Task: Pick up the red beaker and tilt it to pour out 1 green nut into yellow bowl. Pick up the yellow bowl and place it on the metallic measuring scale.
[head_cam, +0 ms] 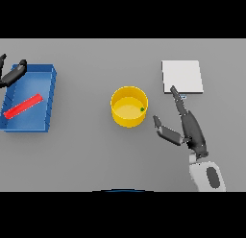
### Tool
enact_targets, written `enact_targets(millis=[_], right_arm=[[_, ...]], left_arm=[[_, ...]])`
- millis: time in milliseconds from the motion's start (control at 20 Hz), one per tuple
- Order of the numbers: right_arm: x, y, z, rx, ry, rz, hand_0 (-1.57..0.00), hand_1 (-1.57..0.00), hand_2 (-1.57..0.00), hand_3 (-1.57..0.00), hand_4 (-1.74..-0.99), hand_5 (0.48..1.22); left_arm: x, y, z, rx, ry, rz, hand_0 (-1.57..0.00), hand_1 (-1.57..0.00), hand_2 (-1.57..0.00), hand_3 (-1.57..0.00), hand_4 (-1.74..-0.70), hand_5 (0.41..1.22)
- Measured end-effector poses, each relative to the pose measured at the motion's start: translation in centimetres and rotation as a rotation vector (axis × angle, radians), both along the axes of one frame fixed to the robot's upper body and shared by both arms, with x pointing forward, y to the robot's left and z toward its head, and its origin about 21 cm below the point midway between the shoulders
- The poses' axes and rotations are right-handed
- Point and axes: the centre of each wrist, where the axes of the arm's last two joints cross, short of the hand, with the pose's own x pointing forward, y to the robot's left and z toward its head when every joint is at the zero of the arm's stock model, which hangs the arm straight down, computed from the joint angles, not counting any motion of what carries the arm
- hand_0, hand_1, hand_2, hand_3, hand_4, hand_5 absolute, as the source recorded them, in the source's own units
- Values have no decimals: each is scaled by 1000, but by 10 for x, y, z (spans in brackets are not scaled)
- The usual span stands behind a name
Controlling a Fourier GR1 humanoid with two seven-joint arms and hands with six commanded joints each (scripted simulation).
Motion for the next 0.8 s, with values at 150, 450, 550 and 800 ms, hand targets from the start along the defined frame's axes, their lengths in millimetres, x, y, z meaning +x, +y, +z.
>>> enact_targets(millis=[150, 450, 550, 800], right_arm=[[9, -4, 11, -175, -12, 144, 1, 1, 1, 1, -1190, 716], [48, 20, 44, -724, -103, 406, 1, 1, 1, 1, -1232, 702], [57, 25, 46, -854, -142, 498, 1, 1, 1, 1, -1223, 705], [78, 46, 51, -1057, -146, 664, 1, 1, 1, 1, -1215, 704]], left_arm=[[1, -1, 2, 0, -6, 1, -13, -12, -11, -9, -719, 676], [-1, -2, 0, -26, -21, -20, -3, -2, -2, -2, -715, 669], [-4, -2, -3, -25, -10, -26, -1, -1, -1, -1, -712, 676], [-1, -4, 0, -47, -20, -36, 0, 0, 0, 0, -720, 687]])
